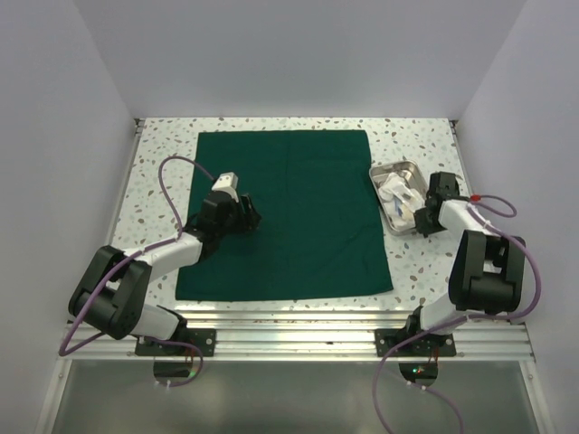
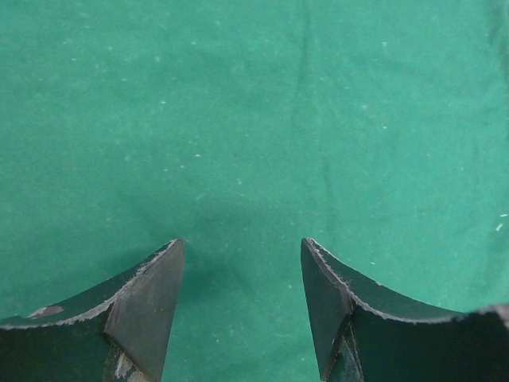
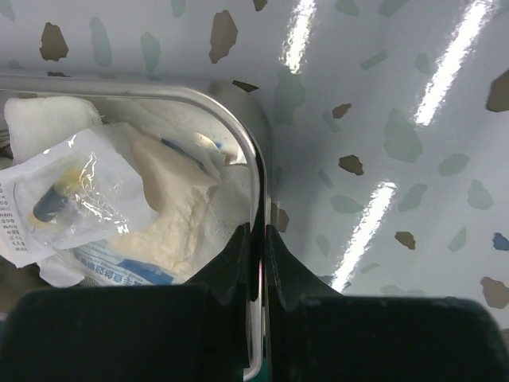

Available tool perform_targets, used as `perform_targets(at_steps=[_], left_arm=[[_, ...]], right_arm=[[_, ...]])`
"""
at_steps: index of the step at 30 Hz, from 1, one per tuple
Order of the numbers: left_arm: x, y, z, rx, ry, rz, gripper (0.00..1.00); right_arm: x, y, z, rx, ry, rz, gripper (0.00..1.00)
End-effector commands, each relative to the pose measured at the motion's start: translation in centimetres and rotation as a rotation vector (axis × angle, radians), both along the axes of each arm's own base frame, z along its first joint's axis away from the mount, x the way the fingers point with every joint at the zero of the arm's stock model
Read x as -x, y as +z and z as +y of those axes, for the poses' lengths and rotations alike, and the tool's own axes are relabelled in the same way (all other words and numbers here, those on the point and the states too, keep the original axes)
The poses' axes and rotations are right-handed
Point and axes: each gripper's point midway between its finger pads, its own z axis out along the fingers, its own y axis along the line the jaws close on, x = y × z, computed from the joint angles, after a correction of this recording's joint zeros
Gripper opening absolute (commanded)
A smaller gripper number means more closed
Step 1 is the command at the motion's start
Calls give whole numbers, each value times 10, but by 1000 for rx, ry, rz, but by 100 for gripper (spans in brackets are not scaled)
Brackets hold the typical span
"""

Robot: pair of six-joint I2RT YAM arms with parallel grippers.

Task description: Prepare the surgical pack

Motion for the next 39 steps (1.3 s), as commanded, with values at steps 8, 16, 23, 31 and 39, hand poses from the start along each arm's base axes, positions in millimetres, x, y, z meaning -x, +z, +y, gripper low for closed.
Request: perform_targets(at_steps=[8,16,23,31,39], left_arm=[[-17,18,17,-44,116,-38,64],[-13,33,29,-42,195,-29,64],[-2,42,35,-31,204,-30,64],[11,41,35,-40,172,0,64],[24,35,38,-37,163,27,65]], right_arm=[[-3,75,-11,83,-31,-192,0],[-35,114,25,45,307,-403,0],[-63,107,88,-113,814,-404,0],[-49,88,139,-24,1217,-243,0],[-41,72,175,-19,1511,-191,0]])
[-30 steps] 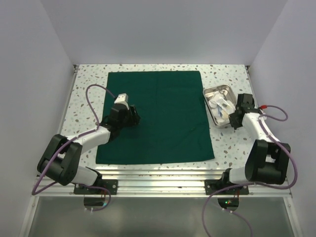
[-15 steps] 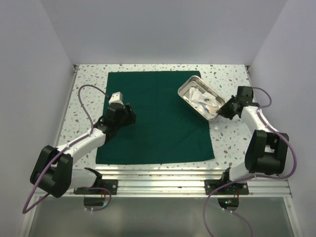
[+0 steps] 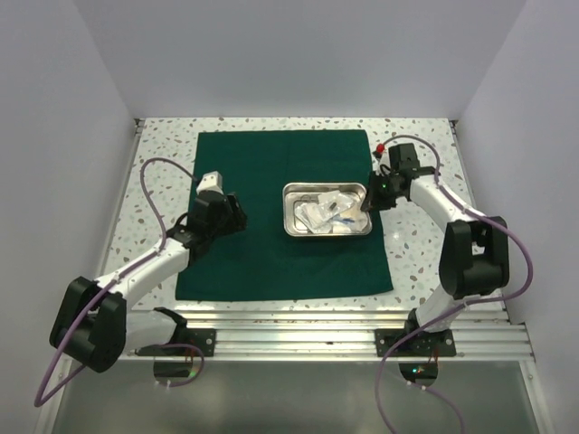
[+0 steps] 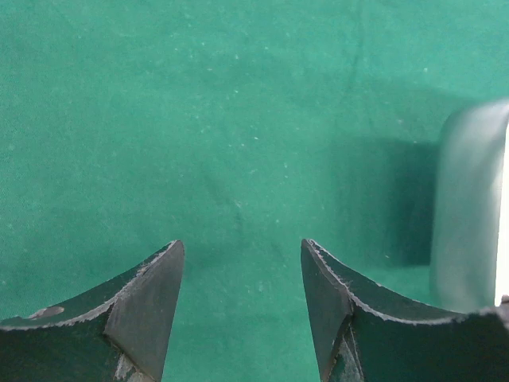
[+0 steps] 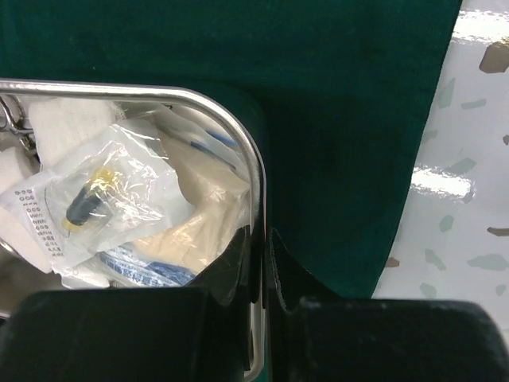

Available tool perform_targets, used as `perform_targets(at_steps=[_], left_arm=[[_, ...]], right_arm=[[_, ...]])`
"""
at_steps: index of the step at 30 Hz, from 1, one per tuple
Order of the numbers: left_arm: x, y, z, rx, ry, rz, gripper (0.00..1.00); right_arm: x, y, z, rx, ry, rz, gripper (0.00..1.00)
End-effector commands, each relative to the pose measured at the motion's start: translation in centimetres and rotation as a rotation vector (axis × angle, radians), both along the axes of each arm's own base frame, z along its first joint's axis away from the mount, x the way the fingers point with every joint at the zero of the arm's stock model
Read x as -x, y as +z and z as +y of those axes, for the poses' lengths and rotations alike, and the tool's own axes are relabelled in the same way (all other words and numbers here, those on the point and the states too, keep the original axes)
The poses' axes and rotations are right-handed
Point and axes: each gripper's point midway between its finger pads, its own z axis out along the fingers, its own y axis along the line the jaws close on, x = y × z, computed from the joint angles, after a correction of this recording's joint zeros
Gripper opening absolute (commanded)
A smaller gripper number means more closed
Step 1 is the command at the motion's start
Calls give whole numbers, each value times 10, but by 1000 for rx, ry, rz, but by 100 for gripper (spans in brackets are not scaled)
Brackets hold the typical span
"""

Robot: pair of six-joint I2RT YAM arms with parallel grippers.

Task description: Prepare the surgical pack

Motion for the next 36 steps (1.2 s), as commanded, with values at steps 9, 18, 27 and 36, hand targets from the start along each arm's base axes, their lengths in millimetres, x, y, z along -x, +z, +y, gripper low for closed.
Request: perform_targets(at_steps=[9,18,27,36], left_arm=[[21,-8,-5,71,-36,29,64],[48,-26,12,108,99,132,64],[85,-31,67,9,406,257,72],[110,-54,72,80,498,370,85]], right_arm=[[-12,-16,30,171,475,-3,0],[-43,-20,24,329,455,-24,39],[-105,27,7,67,215,-201,61],[-160,-18,-32,67,-19,-114,58]])
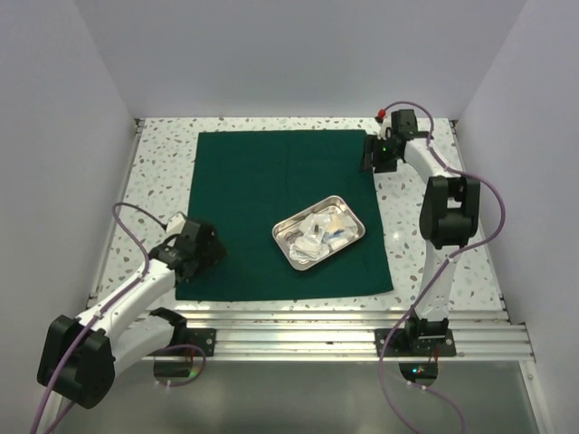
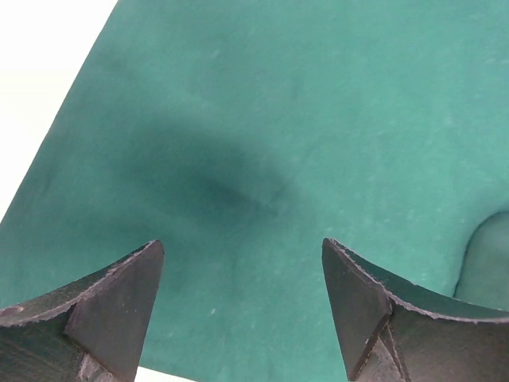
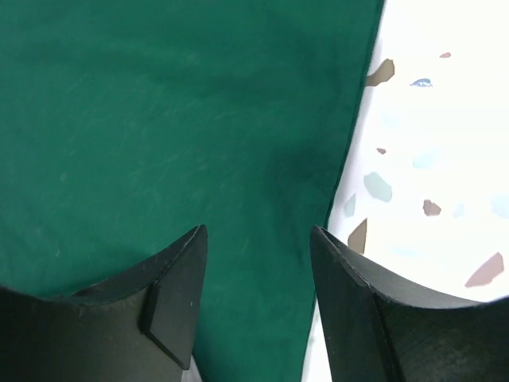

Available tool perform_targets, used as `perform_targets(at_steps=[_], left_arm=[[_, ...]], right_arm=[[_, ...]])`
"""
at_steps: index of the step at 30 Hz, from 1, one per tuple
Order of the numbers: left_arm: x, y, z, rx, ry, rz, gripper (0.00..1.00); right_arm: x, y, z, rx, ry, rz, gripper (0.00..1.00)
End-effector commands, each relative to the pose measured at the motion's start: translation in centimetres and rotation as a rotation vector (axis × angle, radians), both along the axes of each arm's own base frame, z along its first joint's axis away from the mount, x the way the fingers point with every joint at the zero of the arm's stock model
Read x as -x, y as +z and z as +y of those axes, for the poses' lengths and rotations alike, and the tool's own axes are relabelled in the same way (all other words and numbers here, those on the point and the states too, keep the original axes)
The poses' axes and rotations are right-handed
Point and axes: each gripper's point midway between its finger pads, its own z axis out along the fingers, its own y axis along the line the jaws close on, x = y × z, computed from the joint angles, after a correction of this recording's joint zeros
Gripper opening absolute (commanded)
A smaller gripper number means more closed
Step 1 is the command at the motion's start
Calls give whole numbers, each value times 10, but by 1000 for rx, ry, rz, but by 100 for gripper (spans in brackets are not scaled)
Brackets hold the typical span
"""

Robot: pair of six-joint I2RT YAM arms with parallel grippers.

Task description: Prepare the surgical pack

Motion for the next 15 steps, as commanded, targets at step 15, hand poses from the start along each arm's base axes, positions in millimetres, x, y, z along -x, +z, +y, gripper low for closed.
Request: perform_targets(at_steps=[15], left_arm=[[35,-10,17,-28,165,174,86]], right_arm=[[-36,-67,-23,2,-166,88,52]])
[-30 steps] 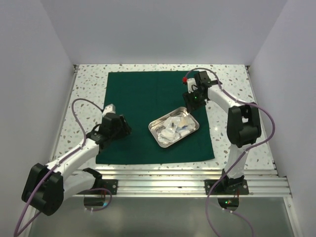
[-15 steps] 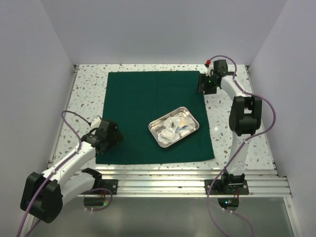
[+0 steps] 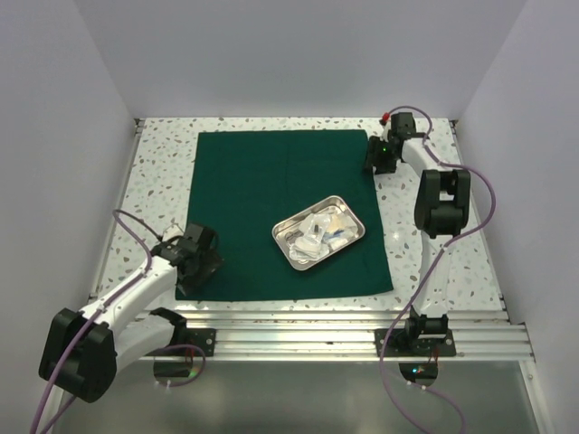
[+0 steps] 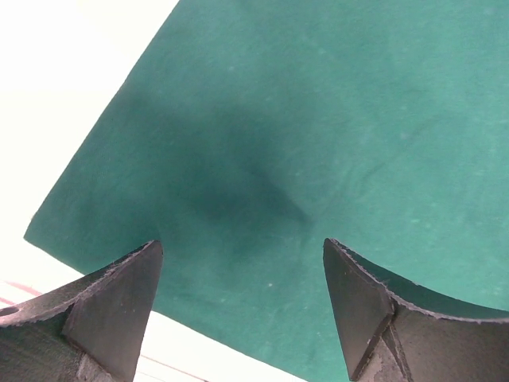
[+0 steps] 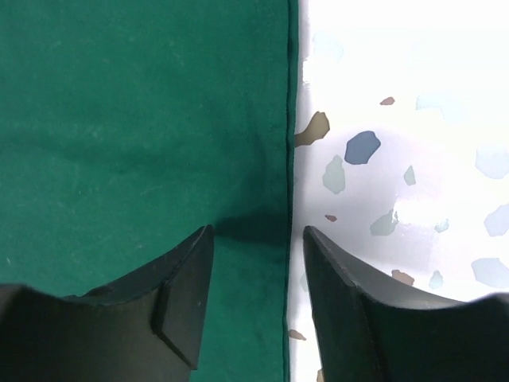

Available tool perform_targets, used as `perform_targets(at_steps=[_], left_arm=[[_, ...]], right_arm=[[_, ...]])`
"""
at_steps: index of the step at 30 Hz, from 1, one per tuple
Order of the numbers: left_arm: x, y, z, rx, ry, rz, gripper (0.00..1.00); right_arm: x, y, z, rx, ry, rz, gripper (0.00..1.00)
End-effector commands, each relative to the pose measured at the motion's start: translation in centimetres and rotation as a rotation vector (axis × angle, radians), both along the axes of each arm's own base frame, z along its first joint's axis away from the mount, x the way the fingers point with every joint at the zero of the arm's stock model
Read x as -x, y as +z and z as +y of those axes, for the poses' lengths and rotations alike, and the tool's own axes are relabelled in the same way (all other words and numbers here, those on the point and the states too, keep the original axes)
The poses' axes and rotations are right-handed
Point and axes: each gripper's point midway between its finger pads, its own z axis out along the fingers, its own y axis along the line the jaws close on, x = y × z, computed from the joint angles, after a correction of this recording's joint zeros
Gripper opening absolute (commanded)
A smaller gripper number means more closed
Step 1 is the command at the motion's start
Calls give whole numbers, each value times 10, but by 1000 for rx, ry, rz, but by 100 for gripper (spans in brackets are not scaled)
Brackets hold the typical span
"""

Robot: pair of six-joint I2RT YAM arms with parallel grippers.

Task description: Prepare the surgical pack

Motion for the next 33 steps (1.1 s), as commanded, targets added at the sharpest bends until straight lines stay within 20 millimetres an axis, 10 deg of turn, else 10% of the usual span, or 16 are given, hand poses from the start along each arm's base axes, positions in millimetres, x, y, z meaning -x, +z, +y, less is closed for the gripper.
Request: perform_targets(at_steps=[1,17,20,33], left_arm=[[-2,9,5,-16,54,6,86],[3,-21,0,-54,155,215,74],[-10,-22,4,-98,162,202,65],[-66,-39,33,-139,181,101,3]], right_arm=[[1,-17,-1,7,-24,27,51],[0,-27,30,-60,35,18,26],[-2,-26,32,-73,26,13,2],[8,-8,-18,-140,-173,-58,0]])
